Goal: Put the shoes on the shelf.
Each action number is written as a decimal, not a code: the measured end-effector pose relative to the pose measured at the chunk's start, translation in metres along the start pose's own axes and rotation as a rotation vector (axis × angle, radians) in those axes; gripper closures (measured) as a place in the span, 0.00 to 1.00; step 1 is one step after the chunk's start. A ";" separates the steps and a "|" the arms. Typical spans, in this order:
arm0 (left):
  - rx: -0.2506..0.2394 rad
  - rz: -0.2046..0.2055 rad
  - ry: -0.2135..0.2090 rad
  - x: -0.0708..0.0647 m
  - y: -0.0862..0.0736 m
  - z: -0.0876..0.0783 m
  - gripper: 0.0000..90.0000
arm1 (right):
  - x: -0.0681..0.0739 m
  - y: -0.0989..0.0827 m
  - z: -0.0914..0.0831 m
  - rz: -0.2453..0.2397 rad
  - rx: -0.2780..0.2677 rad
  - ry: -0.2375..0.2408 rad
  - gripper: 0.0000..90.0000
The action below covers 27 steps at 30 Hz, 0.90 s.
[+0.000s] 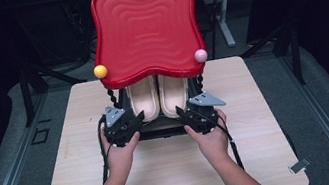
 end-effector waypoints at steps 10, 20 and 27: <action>0.022 0.033 0.009 0.000 0.003 0.004 0.62 | -0.001 0.002 0.004 -0.006 0.014 -0.003 0.65; 0.014 0.129 0.014 0.004 0.006 0.005 0.69 | -0.004 0.005 0.010 -0.077 0.009 -0.029 0.70; 0.010 0.105 0.012 0.004 0.006 0.005 0.69 | -0.002 0.005 0.010 -0.065 0.008 -0.032 0.67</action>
Point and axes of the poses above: each handheld gripper's, and its own axes: z roughly forward along the jaws, y roughly out of its top, x roughly to its left, the point moved 10 cm from there along z, roughly forward along the jaws, and after that the axes turned 8 degrees about z, right-handed, at the moved point
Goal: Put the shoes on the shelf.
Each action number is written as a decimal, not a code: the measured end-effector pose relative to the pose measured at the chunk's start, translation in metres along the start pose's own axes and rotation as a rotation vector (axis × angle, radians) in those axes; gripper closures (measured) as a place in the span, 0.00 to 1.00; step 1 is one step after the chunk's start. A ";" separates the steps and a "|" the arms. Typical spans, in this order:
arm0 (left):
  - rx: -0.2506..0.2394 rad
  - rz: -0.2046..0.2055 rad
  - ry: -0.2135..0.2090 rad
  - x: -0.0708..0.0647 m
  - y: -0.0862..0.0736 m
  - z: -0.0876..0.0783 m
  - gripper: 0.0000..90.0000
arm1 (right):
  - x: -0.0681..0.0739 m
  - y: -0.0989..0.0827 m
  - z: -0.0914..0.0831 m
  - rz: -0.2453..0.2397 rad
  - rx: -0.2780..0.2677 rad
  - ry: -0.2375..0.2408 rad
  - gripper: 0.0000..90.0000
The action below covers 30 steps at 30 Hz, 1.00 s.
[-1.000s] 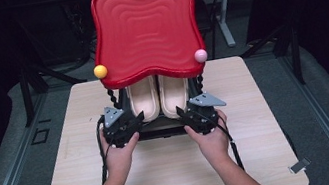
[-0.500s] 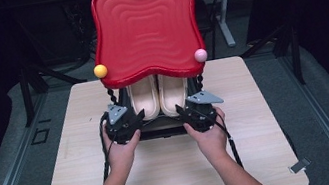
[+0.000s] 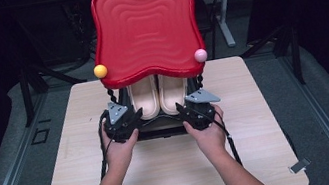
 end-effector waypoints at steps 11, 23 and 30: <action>-0.001 -0.030 -0.020 -0.001 -0.001 -0.005 0.59 | 0.004 0.000 -0.008 0.009 0.000 0.033 0.60; -0.020 -0.030 -0.039 -0.006 -0.003 -0.028 0.52 | 0.011 -0.001 -0.031 -0.054 -0.003 0.052 0.54; -0.028 -0.033 -0.056 -0.008 -0.010 -0.043 0.52 | 0.008 -0.011 -0.043 -0.088 0.001 0.040 0.55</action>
Point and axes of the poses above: each handheld gripper's, and its own axes: z roughly forward along the jaws, y roughly out of its top, x roughly to its left, the point moved 10 cm from there along z, roughly forward along the jaws, and after that the axes turned 8 degrees about z, right-handed, at the moved point
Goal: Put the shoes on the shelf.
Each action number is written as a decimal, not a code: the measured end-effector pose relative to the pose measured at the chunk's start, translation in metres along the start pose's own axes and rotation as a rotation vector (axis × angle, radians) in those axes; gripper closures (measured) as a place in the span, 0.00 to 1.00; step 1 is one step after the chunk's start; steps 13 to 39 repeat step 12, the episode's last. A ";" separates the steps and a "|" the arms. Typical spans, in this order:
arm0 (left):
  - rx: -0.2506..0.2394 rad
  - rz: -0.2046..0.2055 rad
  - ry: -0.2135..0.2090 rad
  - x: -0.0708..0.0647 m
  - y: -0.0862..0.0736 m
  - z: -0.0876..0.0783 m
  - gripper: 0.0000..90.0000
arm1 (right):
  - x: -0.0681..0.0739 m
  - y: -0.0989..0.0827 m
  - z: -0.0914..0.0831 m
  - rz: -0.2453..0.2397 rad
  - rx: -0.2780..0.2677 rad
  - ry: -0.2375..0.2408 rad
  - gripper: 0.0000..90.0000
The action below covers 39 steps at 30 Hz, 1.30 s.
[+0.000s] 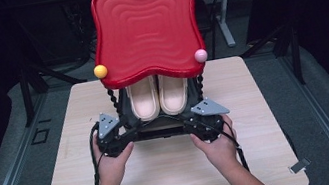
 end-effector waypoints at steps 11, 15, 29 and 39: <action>0.004 0.013 0.006 0.003 -0.026 -0.021 0.52 | -0.006 -0.030 -0.021 -0.035 0.000 -0.005 0.55; 0.006 0.014 0.000 0.003 -0.030 -0.023 0.51 | -0.007 -0.033 -0.024 -0.048 0.004 -0.012 0.56; 0.006 0.014 0.000 0.003 -0.030 -0.023 0.51 | -0.007 -0.033 -0.024 -0.048 0.004 -0.012 0.56; 0.006 0.014 0.000 0.003 -0.030 -0.023 0.51 | -0.007 -0.033 -0.024 -0.048 0.004 -0.012 0.56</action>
Point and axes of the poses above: each handheld gripper's, and its own axes: z roughly forward along the jaws, y roughly out of its top, x roughly to its left, the point moved 10 cm from there along z, roughly forward along the jaws, and after that the axes turned 8 degrees about z, right-handed, at the moved point
